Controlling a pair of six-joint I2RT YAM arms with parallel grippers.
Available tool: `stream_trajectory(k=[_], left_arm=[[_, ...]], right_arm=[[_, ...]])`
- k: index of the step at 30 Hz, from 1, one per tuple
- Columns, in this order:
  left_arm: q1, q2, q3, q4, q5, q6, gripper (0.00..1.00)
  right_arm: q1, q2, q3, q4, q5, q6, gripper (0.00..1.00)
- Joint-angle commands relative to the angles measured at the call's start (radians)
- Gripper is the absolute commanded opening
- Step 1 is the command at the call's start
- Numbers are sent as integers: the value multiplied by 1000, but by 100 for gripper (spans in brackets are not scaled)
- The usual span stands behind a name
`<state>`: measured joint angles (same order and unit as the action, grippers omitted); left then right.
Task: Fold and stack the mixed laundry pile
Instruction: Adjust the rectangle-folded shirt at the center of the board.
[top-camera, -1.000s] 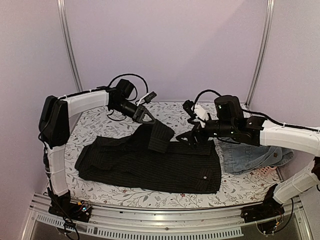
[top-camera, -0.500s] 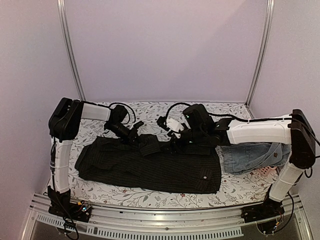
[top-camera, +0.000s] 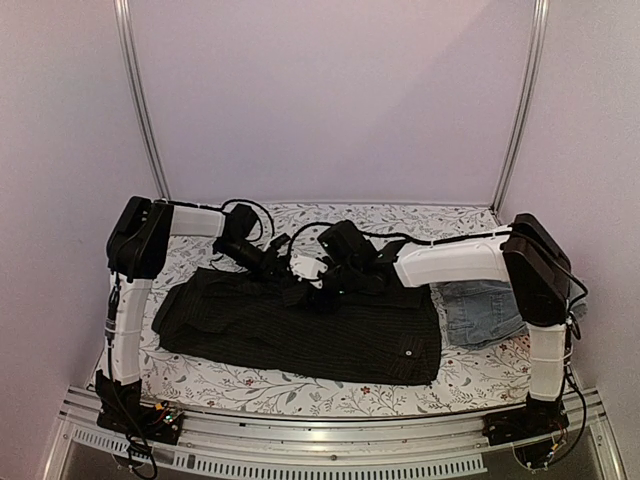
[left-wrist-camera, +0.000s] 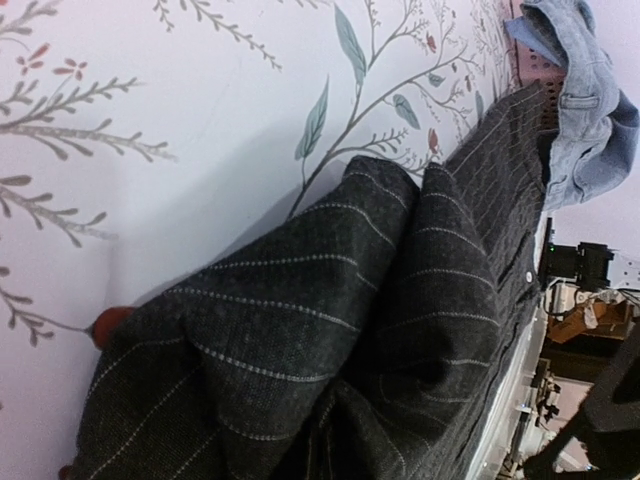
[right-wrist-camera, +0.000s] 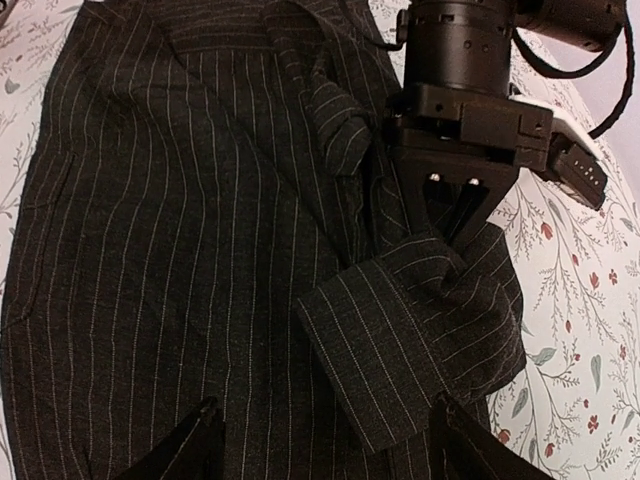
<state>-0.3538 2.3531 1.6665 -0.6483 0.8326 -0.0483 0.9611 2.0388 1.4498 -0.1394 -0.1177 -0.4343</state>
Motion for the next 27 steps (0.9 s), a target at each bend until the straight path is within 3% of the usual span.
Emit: stream_trajectory(k=[1,4,10,23,27], left_arm=[[5,33,-13,-10,-17,20,0],[4,32,-9,-10,-31,20,0],[3,29,-8,-11,-24,19,0],[5,23,-1,-17,-25,30,0],[5,23,2,-17,-15,29,0]], right_arm=[[9,69,43,-26,61,-61,71],[13,103,48,-18,107,-82,76],[25,150,55,24,227,-73,75],[38,231,108,40,383,-60,64],[40,251,116,63,436,-62,56]])
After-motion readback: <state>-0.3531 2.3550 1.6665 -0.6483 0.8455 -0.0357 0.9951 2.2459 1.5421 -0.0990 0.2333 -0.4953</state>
